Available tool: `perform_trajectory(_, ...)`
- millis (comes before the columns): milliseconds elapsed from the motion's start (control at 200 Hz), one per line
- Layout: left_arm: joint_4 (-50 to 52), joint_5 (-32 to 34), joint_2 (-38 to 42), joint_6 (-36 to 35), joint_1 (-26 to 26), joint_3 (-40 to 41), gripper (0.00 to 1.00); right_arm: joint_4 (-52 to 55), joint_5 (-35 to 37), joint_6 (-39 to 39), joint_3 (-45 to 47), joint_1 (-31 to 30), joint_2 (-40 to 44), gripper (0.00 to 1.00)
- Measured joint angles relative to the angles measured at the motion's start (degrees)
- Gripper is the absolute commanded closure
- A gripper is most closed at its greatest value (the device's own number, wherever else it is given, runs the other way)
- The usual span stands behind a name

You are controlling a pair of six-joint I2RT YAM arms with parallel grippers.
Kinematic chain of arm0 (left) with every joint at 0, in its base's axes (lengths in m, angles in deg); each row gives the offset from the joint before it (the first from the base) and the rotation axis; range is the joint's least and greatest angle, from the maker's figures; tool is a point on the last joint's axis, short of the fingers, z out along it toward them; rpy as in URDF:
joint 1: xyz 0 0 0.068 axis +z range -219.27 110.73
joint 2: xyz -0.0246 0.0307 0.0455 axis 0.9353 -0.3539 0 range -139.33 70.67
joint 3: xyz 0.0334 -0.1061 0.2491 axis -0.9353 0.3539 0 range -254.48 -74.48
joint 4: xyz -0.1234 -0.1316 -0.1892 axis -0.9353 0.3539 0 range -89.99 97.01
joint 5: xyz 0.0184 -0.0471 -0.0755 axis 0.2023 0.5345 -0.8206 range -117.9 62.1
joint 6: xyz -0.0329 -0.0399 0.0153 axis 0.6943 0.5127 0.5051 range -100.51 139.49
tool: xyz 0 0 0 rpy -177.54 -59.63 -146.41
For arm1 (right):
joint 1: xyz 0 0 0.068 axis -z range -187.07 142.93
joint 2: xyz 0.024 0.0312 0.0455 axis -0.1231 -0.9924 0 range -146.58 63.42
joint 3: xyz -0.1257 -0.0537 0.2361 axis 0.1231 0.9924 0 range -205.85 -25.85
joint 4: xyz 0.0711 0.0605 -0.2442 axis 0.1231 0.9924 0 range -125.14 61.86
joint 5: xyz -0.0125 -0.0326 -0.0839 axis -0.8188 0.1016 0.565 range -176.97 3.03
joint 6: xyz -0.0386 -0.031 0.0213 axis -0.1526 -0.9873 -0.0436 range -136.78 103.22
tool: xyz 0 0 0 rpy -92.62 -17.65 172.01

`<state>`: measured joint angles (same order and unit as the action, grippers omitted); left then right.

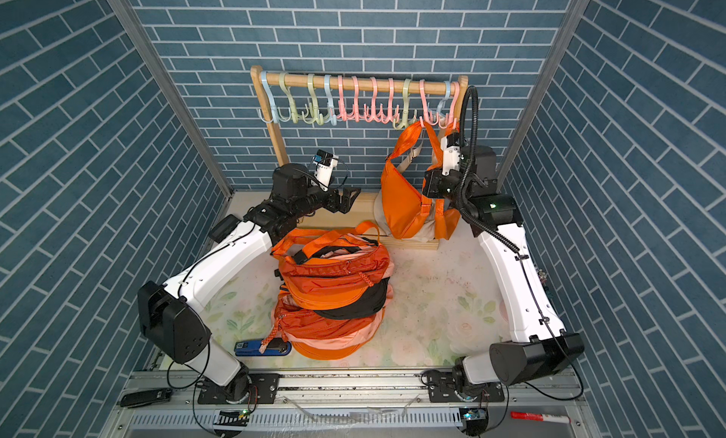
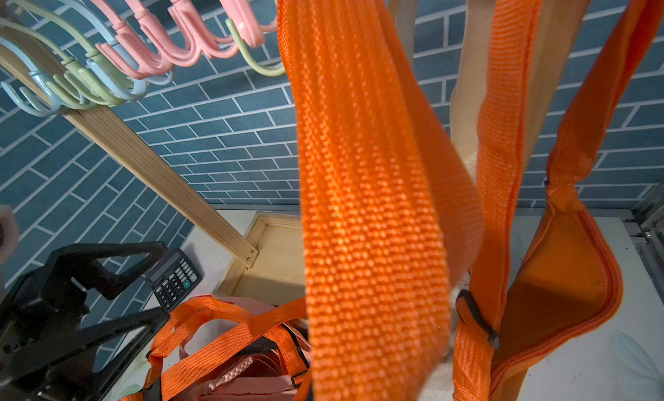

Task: Take the bag off the hook
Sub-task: Pick up the bag from the hook.

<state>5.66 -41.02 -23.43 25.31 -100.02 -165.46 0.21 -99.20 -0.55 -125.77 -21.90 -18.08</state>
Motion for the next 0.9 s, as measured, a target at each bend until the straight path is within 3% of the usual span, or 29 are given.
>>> perform_trajectory(590, -13.18, -3.1, -15.06, 1.18, 0.0, -11.72, 0.01, 1.18, 0.66, 0.0, 0.7, 0.07, 1.05, 1.0)
perform_trajectory(900, -20.81, -8.9, -26.88, 2.16, -0.31, -21.49, 0.01, 0.22, -0.83, 1.16, 3.58, 0.11, 4.02, 1.0)
